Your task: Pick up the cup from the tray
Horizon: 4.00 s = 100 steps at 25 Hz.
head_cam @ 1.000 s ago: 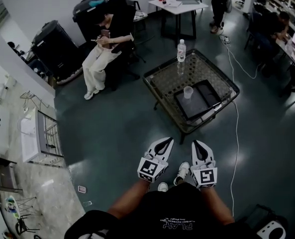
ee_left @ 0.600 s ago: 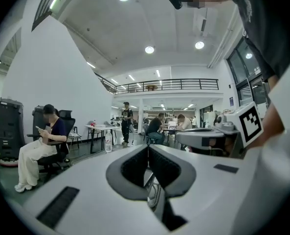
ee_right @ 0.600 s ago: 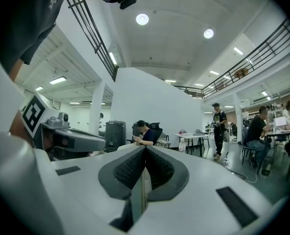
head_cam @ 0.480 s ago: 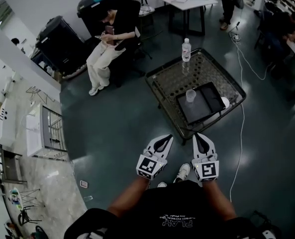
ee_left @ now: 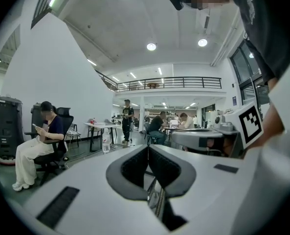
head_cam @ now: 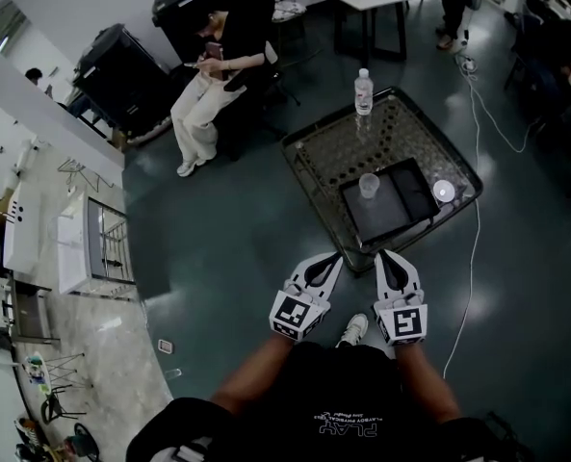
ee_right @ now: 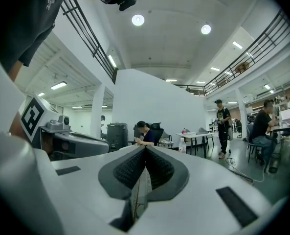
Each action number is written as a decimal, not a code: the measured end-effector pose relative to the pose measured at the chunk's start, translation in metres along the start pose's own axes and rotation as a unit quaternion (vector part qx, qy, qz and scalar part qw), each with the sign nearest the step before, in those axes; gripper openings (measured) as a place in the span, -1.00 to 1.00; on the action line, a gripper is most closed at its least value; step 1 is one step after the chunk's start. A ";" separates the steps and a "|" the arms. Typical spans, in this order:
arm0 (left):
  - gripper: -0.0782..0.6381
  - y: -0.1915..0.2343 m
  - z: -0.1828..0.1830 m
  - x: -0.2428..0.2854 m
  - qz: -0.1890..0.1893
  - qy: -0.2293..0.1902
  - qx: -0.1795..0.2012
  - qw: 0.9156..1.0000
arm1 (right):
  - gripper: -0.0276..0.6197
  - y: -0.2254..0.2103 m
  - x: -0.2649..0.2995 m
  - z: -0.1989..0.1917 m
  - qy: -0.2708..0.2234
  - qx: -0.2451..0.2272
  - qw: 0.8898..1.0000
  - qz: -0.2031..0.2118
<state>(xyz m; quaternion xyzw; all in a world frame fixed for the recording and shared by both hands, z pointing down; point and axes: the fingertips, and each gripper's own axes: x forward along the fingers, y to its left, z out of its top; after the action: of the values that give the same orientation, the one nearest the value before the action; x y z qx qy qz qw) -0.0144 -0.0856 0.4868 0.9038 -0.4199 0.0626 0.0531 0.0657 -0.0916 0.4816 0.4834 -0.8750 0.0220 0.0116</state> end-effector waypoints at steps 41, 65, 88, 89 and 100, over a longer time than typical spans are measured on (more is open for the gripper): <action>-0.75 0.130 -0.004 0.126 -0.143 0.031 0.025 0.989 | -0.89 -0.056 0.147 -0.007 0.047 -0.028 0.993 -0.106; -0.75 0.136 -0.077 0.198 -0.185 0.091 0.067 0.976 | -0.89 -0.102 0.155 -0.077 0.095 0.046 0.975 -0.195; 0.08 0.129 -0.197 0.269 -0.192 0.208 0.102 0.954 | -0.89 -0.113 0.161 -0.105 0.087 0.092 0.975 -0.182; 0.09 0.128 -0.200 0.272 -0.193 0.212 0.104 0.952 | -0.89 -0.115 0.160 -0.105 0.091 0.092 0.974 -0.183; 0.09 0.128 -0.208 0.291 -0.185 0.235 0.112 0.948 | -0.89 -0.125 0.155 -0.100 0.068 0.098 0.974 -0.191</action>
<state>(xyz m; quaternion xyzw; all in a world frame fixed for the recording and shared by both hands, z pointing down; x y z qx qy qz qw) 0.0596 -0.3554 0.7432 0.9255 -0.2114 0.3086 0.0593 0.0889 -0.2840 0.5915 0.6378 -0.7572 0.1382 0.0276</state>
